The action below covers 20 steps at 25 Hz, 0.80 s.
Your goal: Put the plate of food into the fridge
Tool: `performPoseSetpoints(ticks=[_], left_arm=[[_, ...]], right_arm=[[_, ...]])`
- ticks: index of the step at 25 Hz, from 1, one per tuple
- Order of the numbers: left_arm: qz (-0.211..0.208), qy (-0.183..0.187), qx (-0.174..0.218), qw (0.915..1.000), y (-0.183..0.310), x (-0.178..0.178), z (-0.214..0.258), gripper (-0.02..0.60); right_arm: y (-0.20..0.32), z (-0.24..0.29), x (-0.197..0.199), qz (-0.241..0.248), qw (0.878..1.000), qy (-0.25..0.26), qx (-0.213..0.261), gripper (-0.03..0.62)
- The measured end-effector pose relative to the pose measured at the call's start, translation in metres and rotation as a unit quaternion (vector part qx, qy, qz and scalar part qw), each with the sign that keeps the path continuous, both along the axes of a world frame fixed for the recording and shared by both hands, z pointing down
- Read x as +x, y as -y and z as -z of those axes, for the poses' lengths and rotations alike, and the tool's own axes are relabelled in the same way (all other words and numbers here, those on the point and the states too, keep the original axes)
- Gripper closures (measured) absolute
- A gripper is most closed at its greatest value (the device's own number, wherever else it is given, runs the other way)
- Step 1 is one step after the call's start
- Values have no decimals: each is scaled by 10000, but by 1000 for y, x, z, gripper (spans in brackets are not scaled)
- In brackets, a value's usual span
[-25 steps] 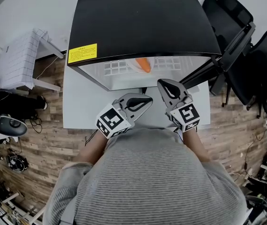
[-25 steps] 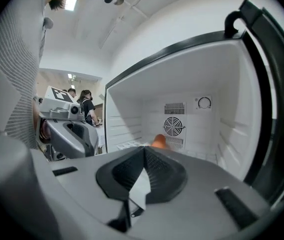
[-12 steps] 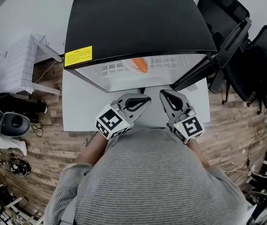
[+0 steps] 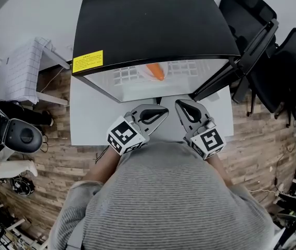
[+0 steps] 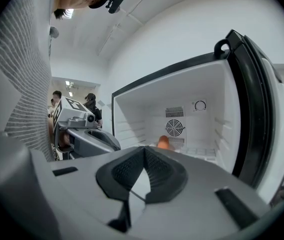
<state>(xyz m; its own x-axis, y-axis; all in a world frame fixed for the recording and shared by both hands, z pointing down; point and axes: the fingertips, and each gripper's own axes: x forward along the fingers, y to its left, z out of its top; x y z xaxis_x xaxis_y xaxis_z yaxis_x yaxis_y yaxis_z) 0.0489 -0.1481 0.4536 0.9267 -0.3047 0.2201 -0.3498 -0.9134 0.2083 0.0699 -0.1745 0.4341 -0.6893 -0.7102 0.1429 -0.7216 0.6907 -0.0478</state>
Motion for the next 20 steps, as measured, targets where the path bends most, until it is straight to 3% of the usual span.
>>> performPoseSetpoints(ticks=[20], left_arm=[[13,61,-13,10000,-5,1,-5,571]], right_arm=[[-3,-3,-2,49,10000,-70,-42,582]])
